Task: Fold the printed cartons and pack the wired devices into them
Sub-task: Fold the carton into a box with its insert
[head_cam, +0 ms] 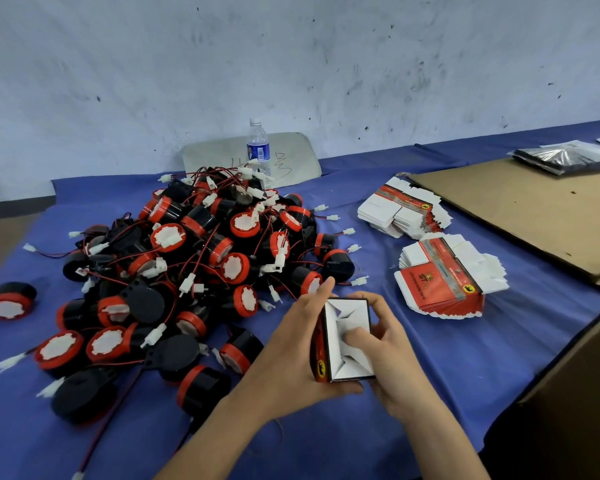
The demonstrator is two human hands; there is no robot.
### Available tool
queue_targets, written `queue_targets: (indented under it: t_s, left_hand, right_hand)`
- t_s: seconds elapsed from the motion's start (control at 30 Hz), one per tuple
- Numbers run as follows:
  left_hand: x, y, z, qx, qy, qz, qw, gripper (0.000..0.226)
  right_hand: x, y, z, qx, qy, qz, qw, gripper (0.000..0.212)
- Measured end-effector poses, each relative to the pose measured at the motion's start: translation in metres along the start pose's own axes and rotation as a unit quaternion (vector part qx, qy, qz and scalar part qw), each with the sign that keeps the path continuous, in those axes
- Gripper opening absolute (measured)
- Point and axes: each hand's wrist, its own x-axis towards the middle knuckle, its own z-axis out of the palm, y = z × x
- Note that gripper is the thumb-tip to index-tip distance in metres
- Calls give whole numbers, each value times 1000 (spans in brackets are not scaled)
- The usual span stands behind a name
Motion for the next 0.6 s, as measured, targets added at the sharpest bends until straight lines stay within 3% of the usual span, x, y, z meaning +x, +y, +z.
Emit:
queue_targets:
  t_s: [0.2, 0.37, 0.6]
  left_hand:
    - [-1, 0, 1, 4, -10, 20, 1000, 121]
    - [-6, -5, 1, -34, -5, -3, 999, 117]
    - [-5, -17, 6, -111, -3, -6, 994, 119]
  right_hand:
    - [-3, 2, -8, 64, -68, 47, 994, 59]
    - [-4, 6, -9, 127, -87, 77, 985, 55]
    - [-4, 13, -6, 206, -139, 66, 966, 86]
